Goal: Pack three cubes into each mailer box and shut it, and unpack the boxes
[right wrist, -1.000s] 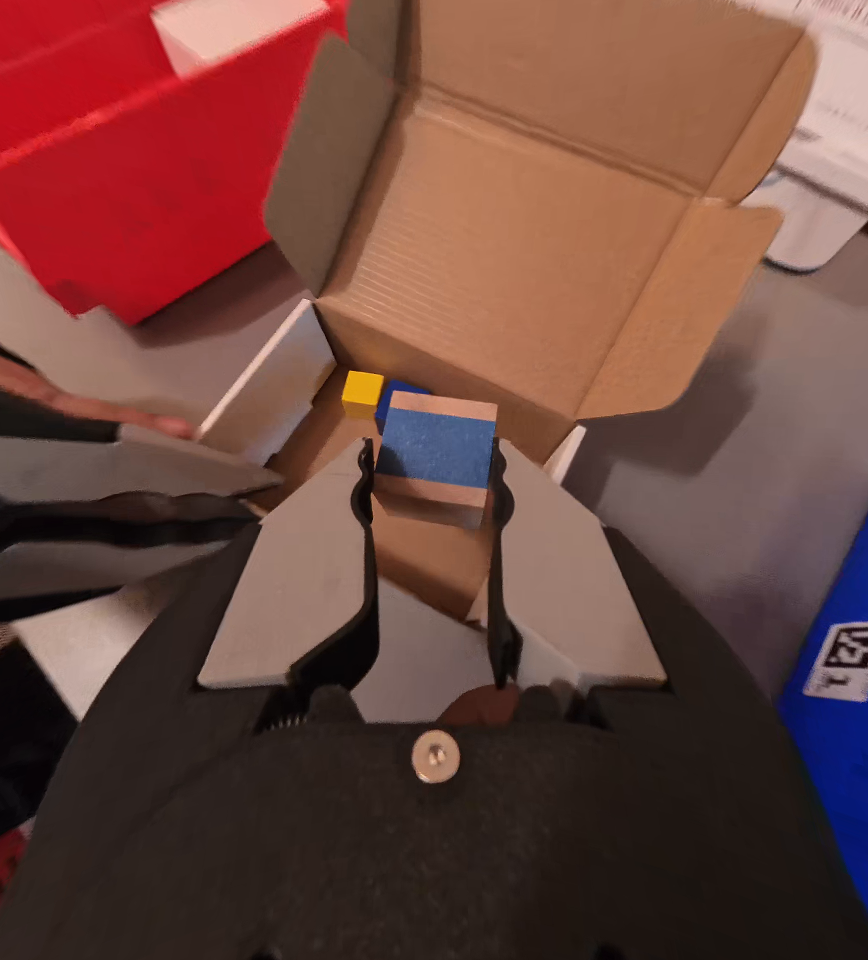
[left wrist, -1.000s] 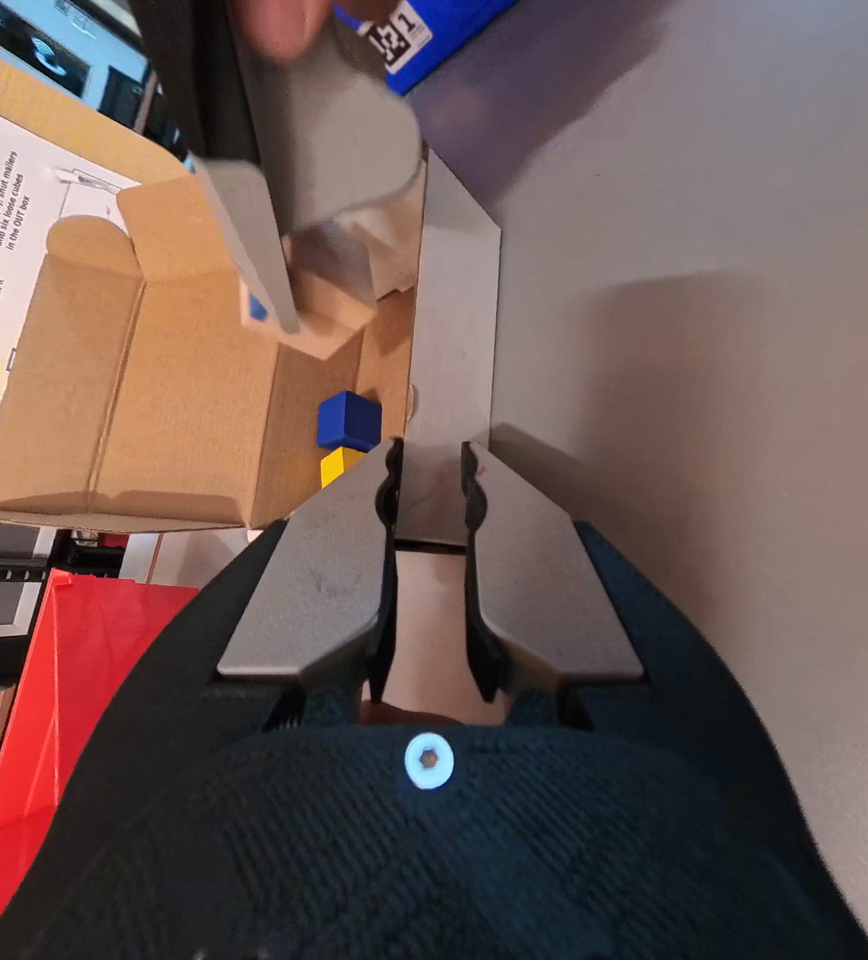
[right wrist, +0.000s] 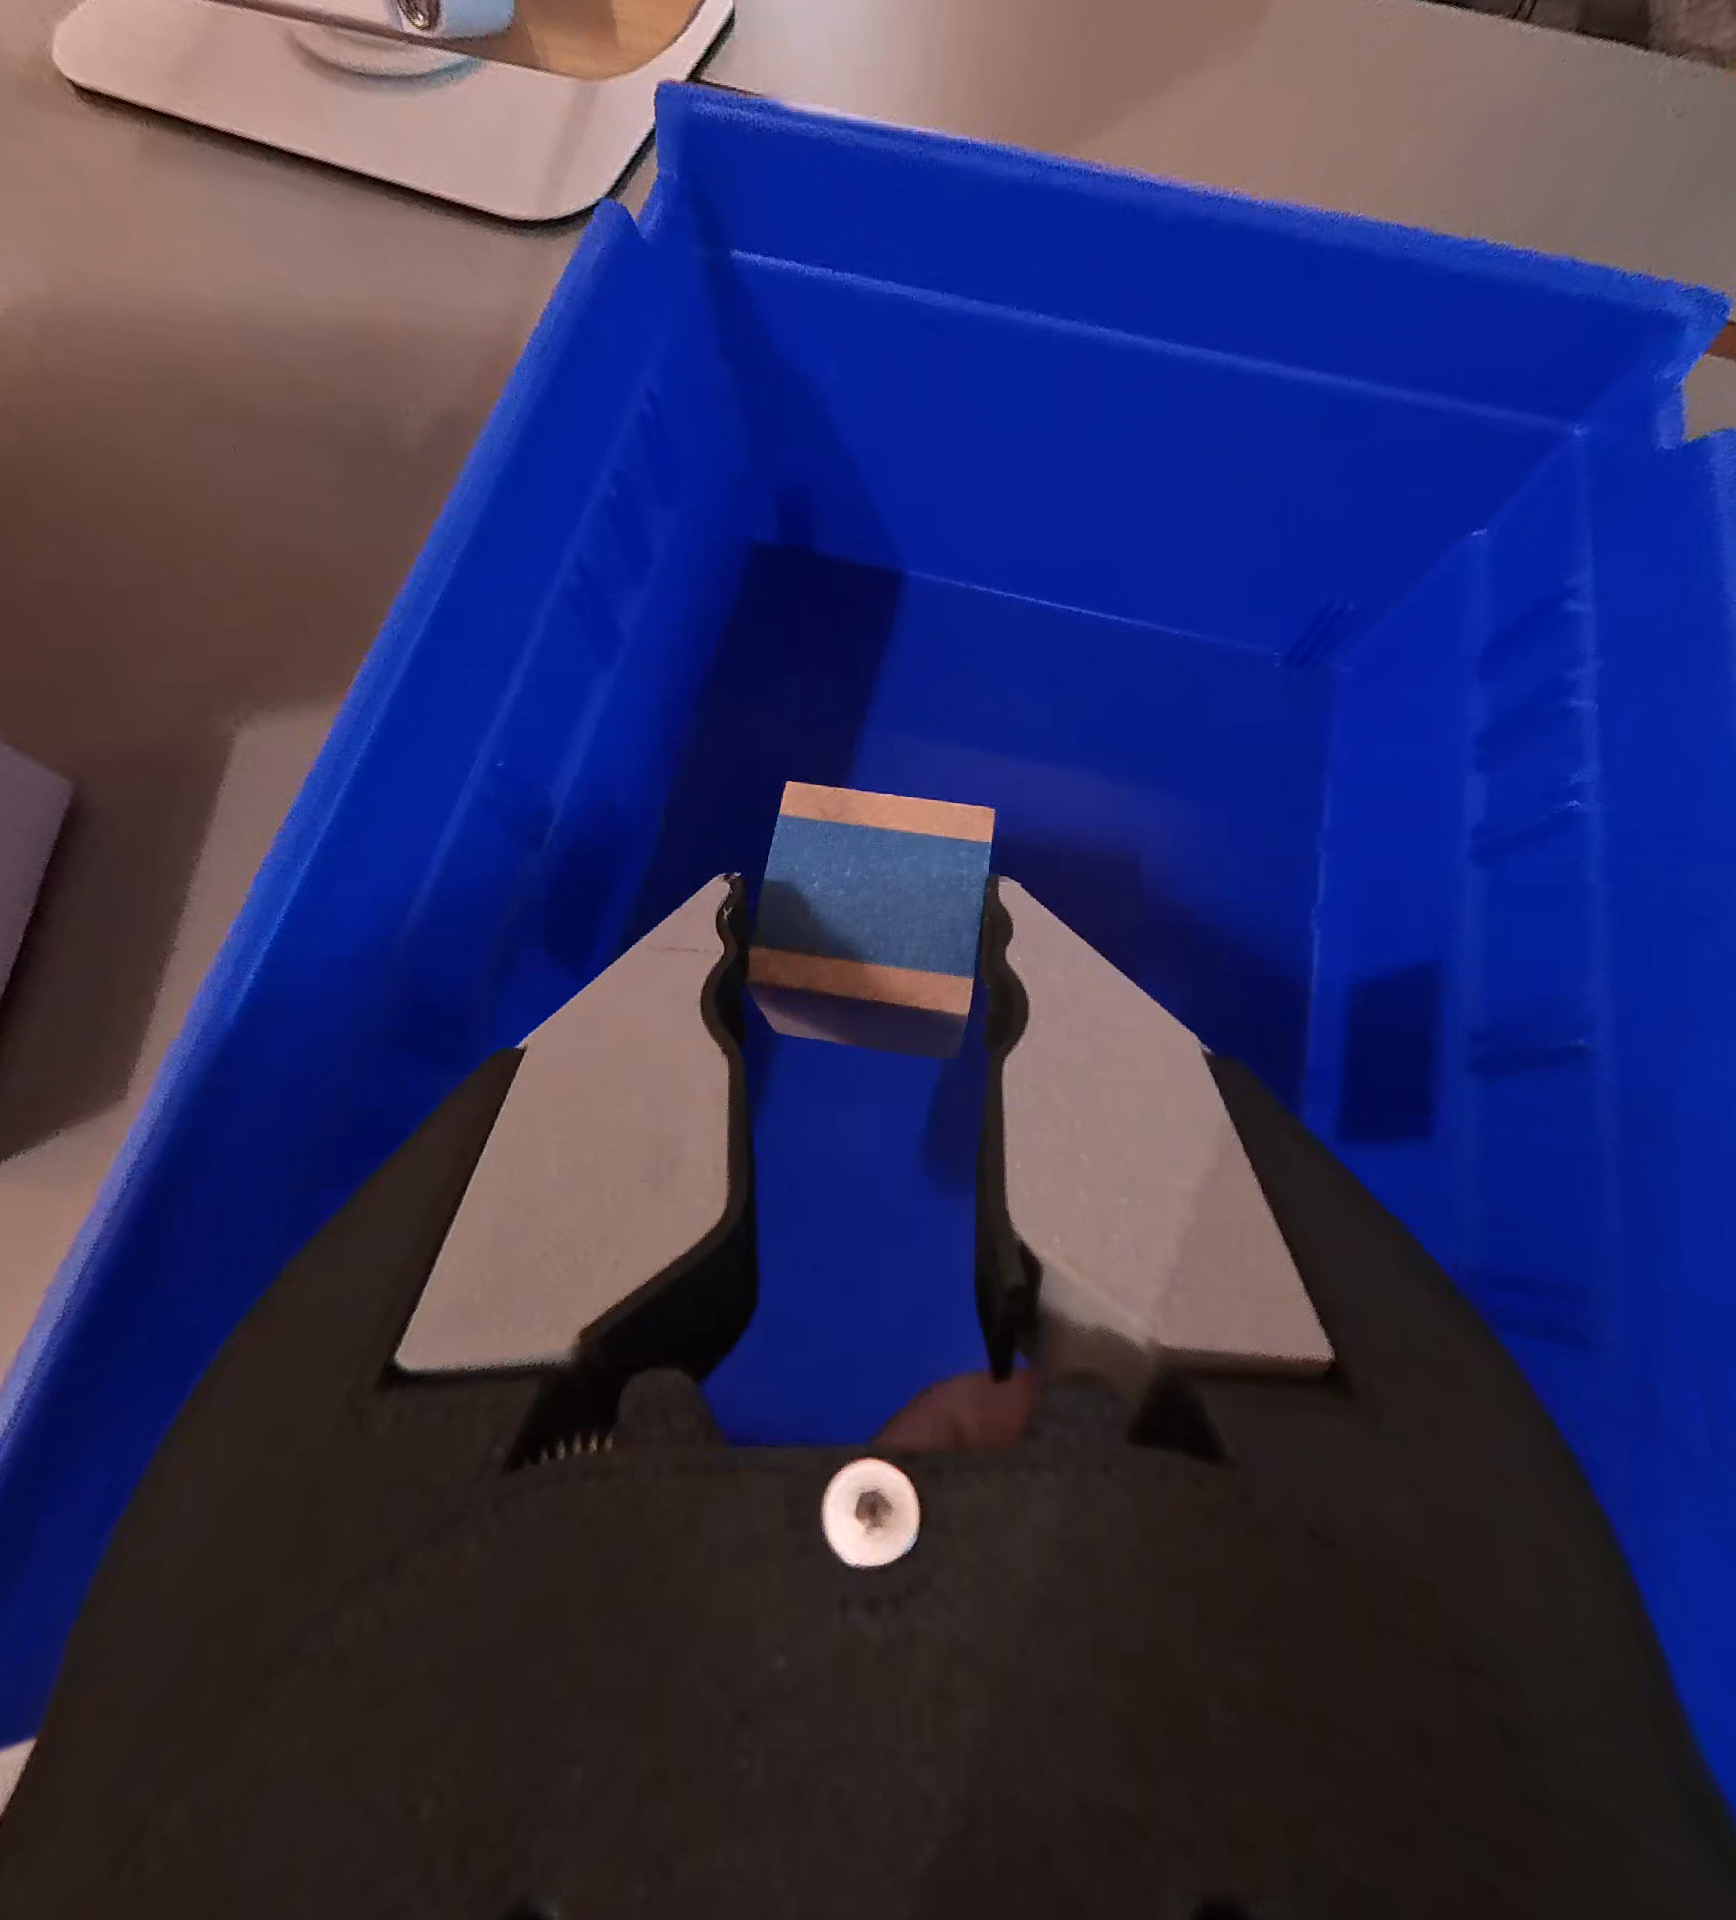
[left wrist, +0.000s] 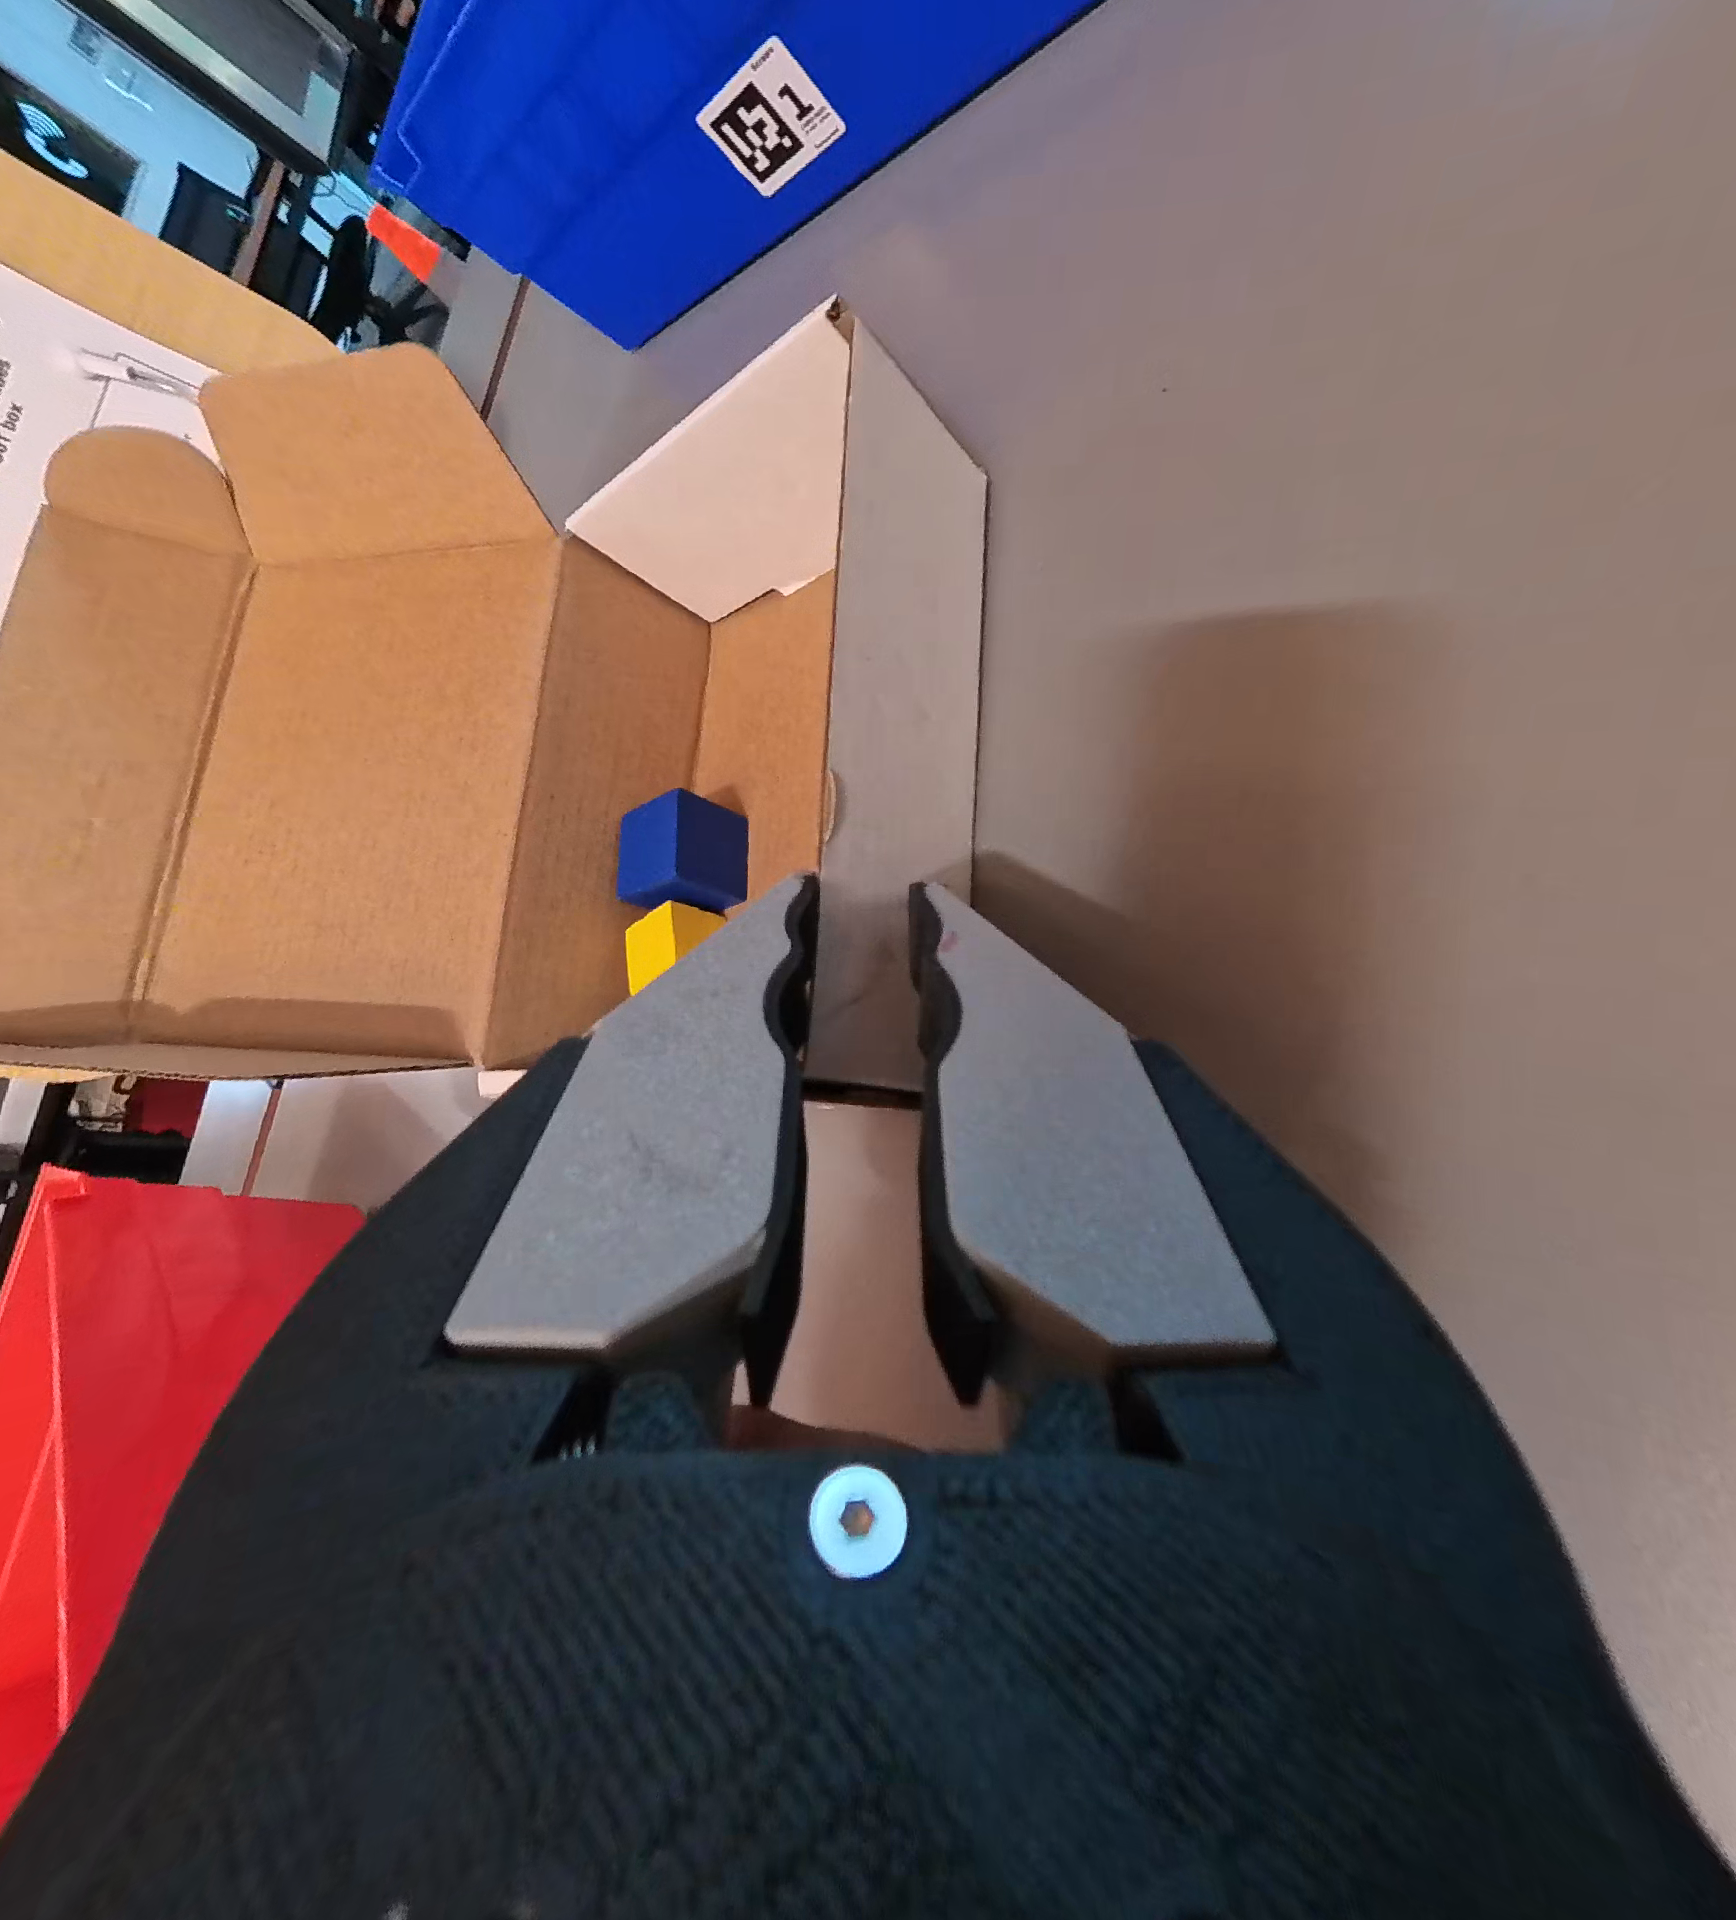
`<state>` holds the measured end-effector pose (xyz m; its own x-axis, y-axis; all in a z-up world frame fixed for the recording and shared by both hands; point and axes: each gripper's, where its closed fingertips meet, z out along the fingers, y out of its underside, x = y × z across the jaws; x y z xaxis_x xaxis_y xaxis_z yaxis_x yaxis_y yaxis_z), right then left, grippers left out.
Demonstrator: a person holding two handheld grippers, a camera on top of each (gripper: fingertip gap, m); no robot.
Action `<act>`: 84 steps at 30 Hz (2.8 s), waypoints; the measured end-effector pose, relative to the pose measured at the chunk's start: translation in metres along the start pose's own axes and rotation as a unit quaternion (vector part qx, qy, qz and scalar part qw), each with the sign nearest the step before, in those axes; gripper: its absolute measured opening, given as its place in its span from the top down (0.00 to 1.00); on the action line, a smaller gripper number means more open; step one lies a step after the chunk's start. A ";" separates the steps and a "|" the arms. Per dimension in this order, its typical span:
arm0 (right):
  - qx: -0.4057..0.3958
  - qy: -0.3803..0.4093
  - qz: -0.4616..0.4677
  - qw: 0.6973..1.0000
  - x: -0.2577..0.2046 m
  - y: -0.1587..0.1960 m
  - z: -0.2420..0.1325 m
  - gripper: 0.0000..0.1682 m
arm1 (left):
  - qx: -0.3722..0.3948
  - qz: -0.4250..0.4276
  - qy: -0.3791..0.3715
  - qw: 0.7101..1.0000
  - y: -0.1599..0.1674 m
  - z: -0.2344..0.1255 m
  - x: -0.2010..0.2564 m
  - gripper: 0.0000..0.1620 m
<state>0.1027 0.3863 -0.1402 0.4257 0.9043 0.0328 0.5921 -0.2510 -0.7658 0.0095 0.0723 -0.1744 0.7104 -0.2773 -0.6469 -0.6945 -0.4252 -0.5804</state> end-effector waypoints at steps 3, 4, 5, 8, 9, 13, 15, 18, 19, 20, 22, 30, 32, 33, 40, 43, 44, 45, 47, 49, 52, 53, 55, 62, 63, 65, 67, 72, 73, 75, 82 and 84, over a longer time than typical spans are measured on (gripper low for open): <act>-0.005 0.000 -0.002 1.000 -0.002 0.002 0.004 0.74 | 0.002 0.000 0.000 1.000 0.000 0.000 0.000 0.91; -0.007 0.000 -0.003 1.000 -0.003 0.003 0.004 0.74 | 0.002 -0.001 0.000 1.000 0.000 0.000 0.000 0.91; -0.007 0.000 -0.004 1.000 -0.003 0.004 0.003 0.74 | 0.002 -0.001 0.000 1.000 0.000 0.000 0.000 0.91; -0.010 0.005 -0.012 1.000 -0.002 0.004 -0.002 0.74 | 0.002 -0.001 0.001 1.000 0.000 0.000 0.000 0.91; -0.013 0.008 -0.017 1.000 -0.001 0.005 -0.004 0.74 | 0.002 -0.001 0.001 1.000 0.000 0.000 0.000 0.91; -0.035 0.027 -0.049 0.998 0.011 0.010 -0.023 0.74 | 0.002 -0.002 0.000 1.000 0.000 0.000 0.000 0.91; -0.059 0.038 -0.066 0.995 0.019 0.016 -0.035 0.74 | 0.001 -0.003 0.000 1.000 0.000 0.000 0.000 0.91; -0.106 0.076 -0.096 0.987 0.040 0.032 -0.050 0.74 | 0.000 -0.002 -0.001 1.000 0.000 0.000 0.000 0.91; -0.125 0.091 -0.106 0.982 0.047 0.039 -0.054 0.74 | -0.001 -0.002 -0.001 1.000 0.000 0.000 0.000 0.91; -0.141 0.104 -0.115 0.978 0.053 0.046 -0.057 0.74 | -0.001 -0.002 -0.001 1.000 0.000 0.000 0.000 0.91; -0.165 0.125 -0.124 0.970 0.064 0.060 -0.060 0.74 | -0.002 -0.002 -0.001 1.000 0.000 0.000 0.000 0.91; -0.189 0.110 -0.104 0.970 0.066 0.086 -0.060 0.76 | -0.003 -0.003 -0.003 1.000 0.000 0.000 0.000 0.91; -0.183 0.115 -0.107 0.970 0.068 0.082 -0.064 0.74 | -0.002 -0.003 -0.002 1.000 0.000 0.000 0.000 0.91; -0.179 0.115 -0.107 0.971 0.068 0.080 -0.066 0.73 | -0.002 -0.003 -0.002 1.000 0.000 0.000 0.000 0.91; -0.076 0.074 -0.109 0.988 0.025 0.027 -0.092 0.74 | 0.001 -0.002 -0.001 1.000 0.000 0.000 0.001 0.91; 0.007 0.005 -0.131 0.991 -0.039 -0.010 -0.105 0.75 | 0.003 0.001 -0.001 1.000 0.000 0.000 0.001 0.91; 0.029 -0.020 -0.140 0.990 -0.064 -0.020 -0.109 0.77 | 0.004 0.003 -0.002 1.000 0.000 0.000 0.001 0.91; 0.045 -0.044 -0.149 0.987 -0.089 -0.027 -0.111 0.77 | 0.006 0.005 -0.004 1.000 0.000 0.000 0.001 0.91; 0.070 -0.092 -0.164 0.980 -0.141 -0.038 -0.110 0.77 | 0.007 0.005 -0.004 1.000 0.000 -0.001 0.001 0.91; 0.081 -0.143 -0.170 0.972 -0.192 -0.042 -0.104 0.77 | 0.005 0.005 -0.005 1.000 0.000 0.000 0.001 0.91; 0.071 -0.193 -0.167 0.964 -0.255 -0.041 -0.075 0.77 | 0.004 0.009 -0.005 1.000 -0.001 -0.001 0.001 0.91; 0.061 -0.200 -0.162 0.964 -0.270 -0.039 -0.061 0.77 | 0.005 0.009 -0.005 1.000 -0.001 -0.001 0.001 0.91; 0.029 -0.208 -0.152 0.966 -0.294 -0.030 -0.032 0.76 | 0.007 0.008 -0.005 1.000 -0.001 -0.001 0.001 0.91; -0.065 -0.112 -0.192 0.973 -0.297 -0.007 0.043 0.74 | 0.012 0.009 -0.004 1.000 -0.001 -0.001 0.002 0.91; -0.073 -0.109 -0.194 0.972 -0.298 -0.005 0.047 0.75 | 0.012 0.010 -0.003 1.000 -0.001 -0.001 0.002 0.91; -0.084 -0.104 -0.197 0.971 -0.298 -0.003 0.054 0.79 | 0.012 0.011 -0.005 1.000 -0.002 0.000 0.001 0.91; -0.086 -0.094 -0.198 0.972 -0.295 -0.004 0.058 0.84 | 0.008 0.013 -0.007 1.000 -0.002 0.001 0.001 0.91; -0.099 -0.081 -0.236 0.963 -0.294 0.001 0.060 0.85 | 0.006 0.012 -0.009 1.000 -0.002 0.000 0.001 0.91; -0.097 -0.082 -0.240 0.962 -0.295 0.001 0.059 0.85 | 0.005 0.012 -0.009 1.000 -0.002 0.000 0.001 0.91; -0.092 -0.098 -0.229 0.964 -0.299 0.001 0.055 0.85 | 0.004 0.009 -0.007 1.000 -0.001 0.000 0.001 0.92; -0.032 -0.127 -0.222 0.966 -0.274 -0.023 -0.006 0.85 | 0.009 0.004 0.000 1.000 -0.001 -0.002 0.002 0.92; -0.003 -0.118 -0.213 0.970 -0.248 -0.037 -0.035 0.85 | 0.009 0.004 0.001 1.000 -0.001 -0.002 0.002 0.92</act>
<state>-0.0009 0.1588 -0.0970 -0.0264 0.9800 0.1972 0.6847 0.1615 -0.7107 0.0118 0.0705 -0.1744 0.7048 -0.2824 -0.6508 -0.7023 -0.4077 -0.5836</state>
